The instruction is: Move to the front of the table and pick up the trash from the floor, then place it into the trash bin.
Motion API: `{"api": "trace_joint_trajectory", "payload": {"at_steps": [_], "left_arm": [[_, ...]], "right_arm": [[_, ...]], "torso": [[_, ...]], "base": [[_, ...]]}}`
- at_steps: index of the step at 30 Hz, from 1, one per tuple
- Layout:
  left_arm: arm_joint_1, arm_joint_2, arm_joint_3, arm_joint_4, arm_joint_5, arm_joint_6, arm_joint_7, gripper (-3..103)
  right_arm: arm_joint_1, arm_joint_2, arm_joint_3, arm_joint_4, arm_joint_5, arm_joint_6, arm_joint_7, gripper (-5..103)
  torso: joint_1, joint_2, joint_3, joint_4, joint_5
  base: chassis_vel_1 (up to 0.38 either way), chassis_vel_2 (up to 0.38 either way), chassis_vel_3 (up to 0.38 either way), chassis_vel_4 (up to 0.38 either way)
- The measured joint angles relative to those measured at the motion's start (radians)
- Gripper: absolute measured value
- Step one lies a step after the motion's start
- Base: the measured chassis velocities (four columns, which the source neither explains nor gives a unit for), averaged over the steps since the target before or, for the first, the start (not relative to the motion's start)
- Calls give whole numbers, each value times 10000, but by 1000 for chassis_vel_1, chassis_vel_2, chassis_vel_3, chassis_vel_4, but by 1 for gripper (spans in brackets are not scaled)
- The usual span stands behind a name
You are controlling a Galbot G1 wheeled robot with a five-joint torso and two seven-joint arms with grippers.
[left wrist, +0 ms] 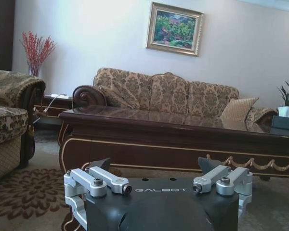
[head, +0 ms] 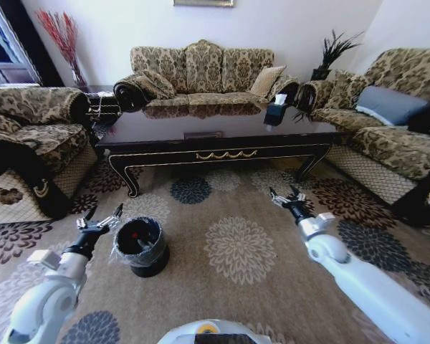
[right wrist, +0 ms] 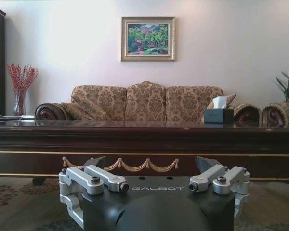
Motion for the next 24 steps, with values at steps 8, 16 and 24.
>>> {"api": "trace_joint_trajectory", "payload": {"at_steps": [8,16,24], "left_arm": [[-218,-160,579,-107,651,498,-502,100],[-250,-223,660,-485,427,643,-748,100],[-190,-547,1178,-646,946,496,-680,100]], "right_arm": [[-481,-351,501,730,313,-296,540,100],[-872,-662,1052,1128,541,-476,635,100],[-2491,1799,1400,2373,172,-531,783,100]], "torso": [[0,-1,1,3,1],[0,-1,2,5,-3],[0,-1,1,1,-3]], "base": [[0,0,0,0],[0,0,0,0],[0,0,0,0]]}}
